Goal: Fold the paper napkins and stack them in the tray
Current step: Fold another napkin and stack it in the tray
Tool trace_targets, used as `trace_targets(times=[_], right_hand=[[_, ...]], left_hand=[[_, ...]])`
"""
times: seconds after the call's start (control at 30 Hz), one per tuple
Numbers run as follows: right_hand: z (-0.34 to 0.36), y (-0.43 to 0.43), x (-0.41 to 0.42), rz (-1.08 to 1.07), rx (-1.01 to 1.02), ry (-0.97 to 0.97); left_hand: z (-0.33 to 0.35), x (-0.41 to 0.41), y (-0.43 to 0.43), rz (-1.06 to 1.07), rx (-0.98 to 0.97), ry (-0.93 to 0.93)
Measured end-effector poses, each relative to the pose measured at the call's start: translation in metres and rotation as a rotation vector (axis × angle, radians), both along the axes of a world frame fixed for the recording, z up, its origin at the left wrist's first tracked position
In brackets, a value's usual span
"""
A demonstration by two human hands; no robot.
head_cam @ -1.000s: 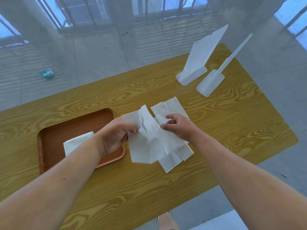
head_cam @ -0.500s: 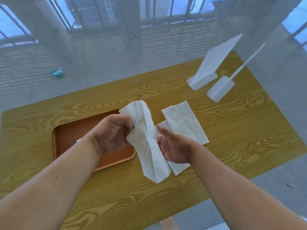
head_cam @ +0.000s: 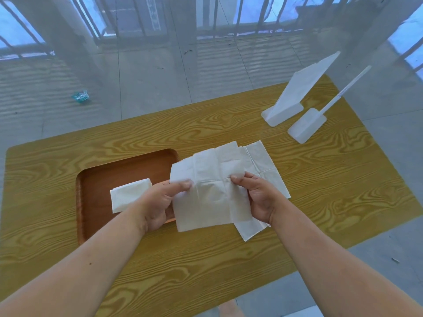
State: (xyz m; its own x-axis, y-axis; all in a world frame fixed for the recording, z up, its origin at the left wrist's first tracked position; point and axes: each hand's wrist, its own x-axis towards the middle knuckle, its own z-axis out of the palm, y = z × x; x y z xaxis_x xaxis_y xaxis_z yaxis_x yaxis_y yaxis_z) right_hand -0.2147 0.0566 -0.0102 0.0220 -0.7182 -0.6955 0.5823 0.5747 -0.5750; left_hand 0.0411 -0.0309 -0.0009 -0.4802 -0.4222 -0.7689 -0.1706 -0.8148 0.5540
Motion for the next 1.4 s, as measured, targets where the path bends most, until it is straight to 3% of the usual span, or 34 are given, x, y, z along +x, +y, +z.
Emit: trace_targets(times=[0.13,0.37,0.5,0.67,0.9,1.17,1.4], right_hand=[[-0.009,0.008,-0.013,-0.024,0.058,0.097],[-0.013,0.014,-0.022,0.026,0.054,0.453],[-0.007,0.014,-0.026,0.034,0.003,0.538],[0.001,0.014,-0.029,0.053,-0.004,0.543],[-0.008,0.018,-0.026,0.120,0.214,0.602],[-0.005,0.019,-0.035,0.090,0.235,0.342],[0.005,0.017,-0.037,0.075,0.142,0.332]], left_hand=[[-0.007,-0.007,0.002,0.056,-0.148,-0.167],[-0.008,-0.008,-0.003,0.052,-0.257,-0.188],[-0.013,-0.007,-0.005,0.049,-0.369,-0.220],[-0.018,-0.008,-0.010,0.060,-0.349,-0.222],[-0.036,-0.009,-0.005,-0.049,-0.235,-0.352],[-0.025,-0.006,-0.009,-0.029,-0.119,-0.277],[-0.017,-0.009,-0.011,-0.051,-0.180,-0.160]])
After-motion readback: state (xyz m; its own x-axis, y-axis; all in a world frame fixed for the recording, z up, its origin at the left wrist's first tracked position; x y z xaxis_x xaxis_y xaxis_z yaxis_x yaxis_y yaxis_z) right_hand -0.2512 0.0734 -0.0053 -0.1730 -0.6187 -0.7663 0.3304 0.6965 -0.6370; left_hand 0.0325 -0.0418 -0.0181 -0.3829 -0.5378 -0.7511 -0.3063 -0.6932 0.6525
